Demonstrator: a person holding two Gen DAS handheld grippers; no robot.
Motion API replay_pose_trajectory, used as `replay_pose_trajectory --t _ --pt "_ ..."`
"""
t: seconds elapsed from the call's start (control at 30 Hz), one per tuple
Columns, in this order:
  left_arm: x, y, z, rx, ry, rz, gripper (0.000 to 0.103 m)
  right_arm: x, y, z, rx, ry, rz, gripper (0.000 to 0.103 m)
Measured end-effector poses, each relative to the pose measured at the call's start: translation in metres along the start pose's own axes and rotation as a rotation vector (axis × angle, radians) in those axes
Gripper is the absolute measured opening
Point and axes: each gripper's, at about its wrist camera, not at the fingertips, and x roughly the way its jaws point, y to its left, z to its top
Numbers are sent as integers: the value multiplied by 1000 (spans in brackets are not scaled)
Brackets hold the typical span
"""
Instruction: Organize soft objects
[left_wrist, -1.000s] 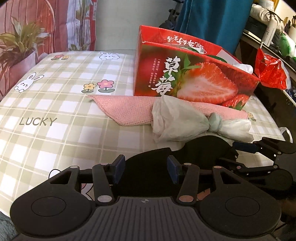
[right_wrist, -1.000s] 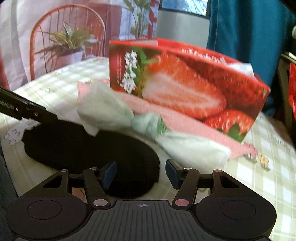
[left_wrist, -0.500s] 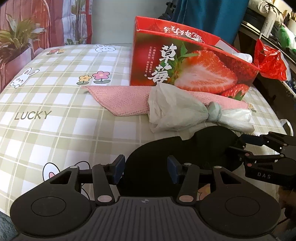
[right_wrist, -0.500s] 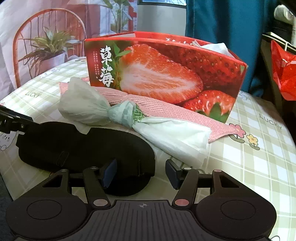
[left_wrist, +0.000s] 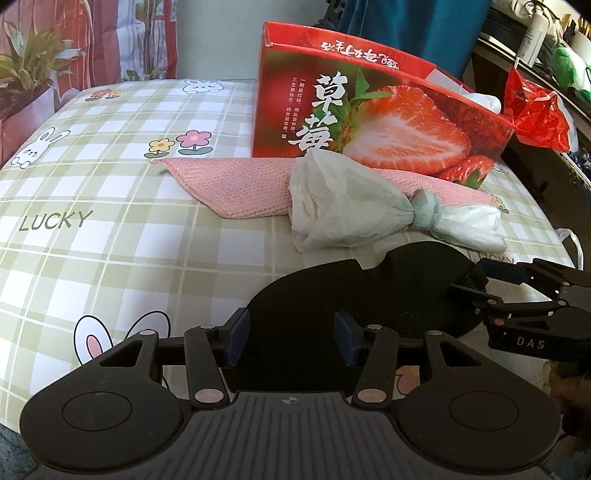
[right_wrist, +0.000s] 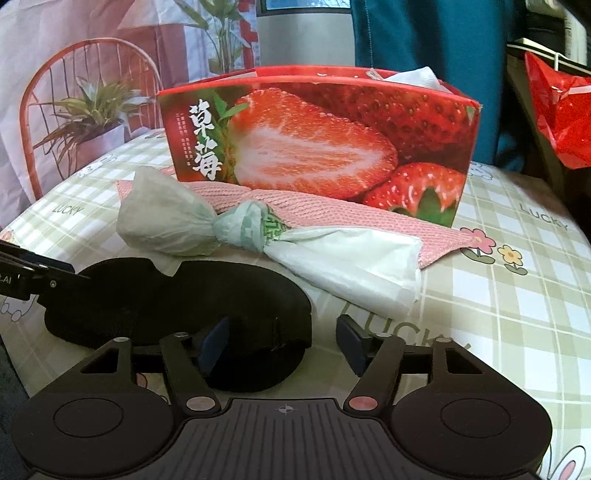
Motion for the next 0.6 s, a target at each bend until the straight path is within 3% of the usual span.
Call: replay_pose_trajectory --t 0.23,0.43,0.5,0.6 --pt "4 -2 -1 25 -3 4 52 3 6 -2 -22 -4 5 76" --pt "7 -3 -1 45 -17 10 52 7 10 -3 -45 0 19 90" --pt "8 -3 0 47 -19 13 52 9 11 -2 -48 10 20 103" --pt "10 -3 1 54 -18 16 52 11 16 -4 -67 16 1 103"
